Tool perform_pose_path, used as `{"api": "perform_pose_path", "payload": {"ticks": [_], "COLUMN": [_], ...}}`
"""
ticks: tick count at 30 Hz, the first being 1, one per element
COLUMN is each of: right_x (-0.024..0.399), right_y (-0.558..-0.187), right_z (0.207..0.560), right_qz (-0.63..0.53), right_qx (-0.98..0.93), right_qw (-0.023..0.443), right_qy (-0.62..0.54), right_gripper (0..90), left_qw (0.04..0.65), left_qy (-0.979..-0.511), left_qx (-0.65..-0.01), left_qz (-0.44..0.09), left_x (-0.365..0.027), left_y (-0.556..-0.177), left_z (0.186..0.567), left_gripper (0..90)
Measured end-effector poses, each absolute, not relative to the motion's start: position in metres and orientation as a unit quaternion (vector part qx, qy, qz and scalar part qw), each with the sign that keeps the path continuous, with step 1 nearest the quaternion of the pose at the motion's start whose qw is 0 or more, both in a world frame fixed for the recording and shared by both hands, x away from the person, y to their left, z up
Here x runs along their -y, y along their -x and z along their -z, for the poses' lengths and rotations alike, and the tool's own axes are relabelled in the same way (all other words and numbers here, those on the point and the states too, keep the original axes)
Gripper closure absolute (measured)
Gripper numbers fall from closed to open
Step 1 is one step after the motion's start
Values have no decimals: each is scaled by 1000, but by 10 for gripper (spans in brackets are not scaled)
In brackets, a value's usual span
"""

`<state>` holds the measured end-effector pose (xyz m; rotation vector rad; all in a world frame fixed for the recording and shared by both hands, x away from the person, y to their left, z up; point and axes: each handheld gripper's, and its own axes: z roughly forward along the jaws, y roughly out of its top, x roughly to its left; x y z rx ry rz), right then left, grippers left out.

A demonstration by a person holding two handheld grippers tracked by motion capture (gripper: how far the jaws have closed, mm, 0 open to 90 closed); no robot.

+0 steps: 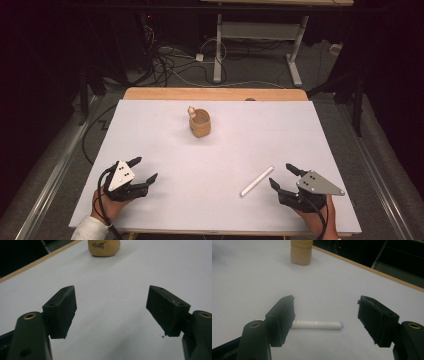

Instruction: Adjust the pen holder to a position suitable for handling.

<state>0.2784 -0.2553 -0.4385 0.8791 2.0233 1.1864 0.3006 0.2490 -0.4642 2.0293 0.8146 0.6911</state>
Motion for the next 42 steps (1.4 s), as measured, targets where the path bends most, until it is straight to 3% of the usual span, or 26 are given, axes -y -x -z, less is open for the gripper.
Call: {"api": "perform_pose_path", "payload": {"ticks": [23, 31, 42], "right_x": [257, 261, 263], "right_y": [-281, -279, -278], "right_z": [444, 447, 449], "right_qz": [-440, -439, -436], "right_qx": [-773, -775, -780], "right_qw": [303, 296, 289], "right_qy": [-342, -346, -343], "right_gripper": [299, 299, 299], "left_qw": [425, 398, 366], "left_qy": [-817, -859, -877], "left_qx": [-290, -258, -249], "left_qz": [-260, -191, -186], "left_x": [-226, -199, -167], "left_y": [-325, -372, -430], "left_z": [441, 419, 402], "left_gripper": [269, 340, 331]}}
